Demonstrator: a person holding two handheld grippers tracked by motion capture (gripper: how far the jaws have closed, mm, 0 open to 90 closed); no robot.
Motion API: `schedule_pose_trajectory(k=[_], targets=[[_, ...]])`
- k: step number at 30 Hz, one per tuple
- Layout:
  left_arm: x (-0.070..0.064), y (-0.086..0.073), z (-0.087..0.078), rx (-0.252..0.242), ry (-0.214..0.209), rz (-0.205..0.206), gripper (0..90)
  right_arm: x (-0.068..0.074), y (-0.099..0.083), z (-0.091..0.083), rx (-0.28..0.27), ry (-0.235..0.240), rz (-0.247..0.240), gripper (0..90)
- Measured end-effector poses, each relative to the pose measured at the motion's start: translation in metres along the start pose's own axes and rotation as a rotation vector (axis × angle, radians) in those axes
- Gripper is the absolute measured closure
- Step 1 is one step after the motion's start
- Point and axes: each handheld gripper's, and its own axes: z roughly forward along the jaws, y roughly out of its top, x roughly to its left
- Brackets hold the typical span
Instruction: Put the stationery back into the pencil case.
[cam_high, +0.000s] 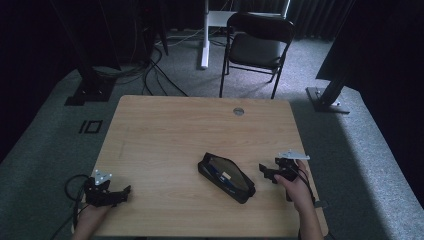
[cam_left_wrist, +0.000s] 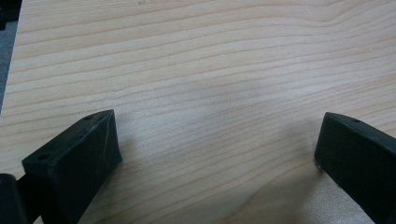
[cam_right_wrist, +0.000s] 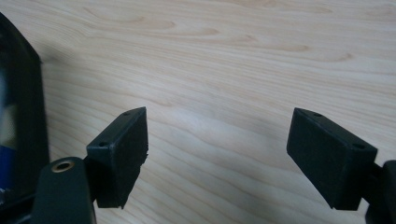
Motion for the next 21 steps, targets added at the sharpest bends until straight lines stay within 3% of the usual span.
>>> schedule_pose_trajectory(k=[4,6,13,21], targets=[[0.0,0.0,0.0,0.0,0.0,0.001,0.3,-0.003,-0.008,-0.003,0.021,-0.018,0.017,20.3],[0.0,0.0,0.0,0.0,0.0,0.001,0.3,-0.005,-0.011,-0.005,-0.004,-0.038,0.02,20.1],[0.0,0.0,0.0,0.0,0.0,0.001,0.3,-0.013,-0.023,-0.008,0.026,-0.106,0.088,17.9],[0.0,0.0,0.0,0.0,0.0,0.001,0.3,-0.014,-0.036,-0.012,0.048,-0.158,0.084,17.9]])
